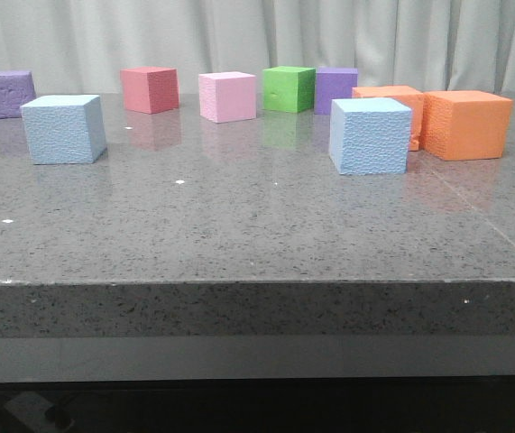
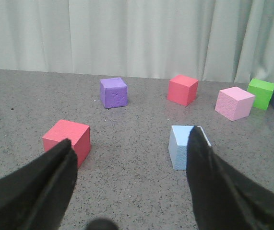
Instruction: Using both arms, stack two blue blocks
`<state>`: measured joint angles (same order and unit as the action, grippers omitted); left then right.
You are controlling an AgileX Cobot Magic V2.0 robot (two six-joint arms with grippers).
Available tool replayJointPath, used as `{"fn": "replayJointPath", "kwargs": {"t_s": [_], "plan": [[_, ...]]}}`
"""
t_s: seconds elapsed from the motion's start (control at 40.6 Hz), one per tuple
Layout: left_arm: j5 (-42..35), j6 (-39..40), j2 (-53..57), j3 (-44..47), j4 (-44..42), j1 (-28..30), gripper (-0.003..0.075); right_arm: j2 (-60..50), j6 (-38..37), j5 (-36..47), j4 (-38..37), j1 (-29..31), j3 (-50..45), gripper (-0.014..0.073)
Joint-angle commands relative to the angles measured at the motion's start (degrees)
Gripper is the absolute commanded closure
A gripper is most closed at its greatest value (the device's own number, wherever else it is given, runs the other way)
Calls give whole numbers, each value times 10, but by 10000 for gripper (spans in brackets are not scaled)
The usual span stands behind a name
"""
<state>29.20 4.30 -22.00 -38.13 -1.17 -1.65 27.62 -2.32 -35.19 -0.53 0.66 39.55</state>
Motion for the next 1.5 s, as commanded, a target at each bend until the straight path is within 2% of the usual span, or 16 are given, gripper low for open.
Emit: {"fn": "replayJointPath", "kwargs": {"t_s": [0.0,0.418,0.468,0.591,0.664,0.763,0.886,1.009,1.083,1.304,1.403,1.476], "plan": [[-48,4,-9,-14,5,-4,227,7,2,45,-7,3,20,119],[-48,4,-9,-14,5,-4,227,8,2,45,-7,3,20,115],[-48,4,-9,-14,5,-4,227,8,2,40,-6,3,20,99],[-48,4,-9,-14,5,-4,227,18,3,22,-6,3,25,-17],[-48,4,-9,-14,5,-4,227,40,5,3,5,3,41,-16],[-48,4,-9,-14,5,-4,227,82,47,-40,62,1,75,-15],[-48,4,-9,-14,5,-4,227,153,143,-101,158,-13,118,-15],[-48,4,-9,-14,5,-4,227,235,235,-146,249,-40,158,-15],[-48,4,-9,-14,5,-4,227,282,264,-155,281,-65,180,-15],[-48,4,-9,-14,5,-4,227,410,244,-148,251,-177,259,-15],[-48,4,-9,-14,5,-4,227,467,152,-143,184,-222,313,-15],[-48,4,-9,-14,5,-4,227,505,61,-147,102,-248,354,-15]]}}
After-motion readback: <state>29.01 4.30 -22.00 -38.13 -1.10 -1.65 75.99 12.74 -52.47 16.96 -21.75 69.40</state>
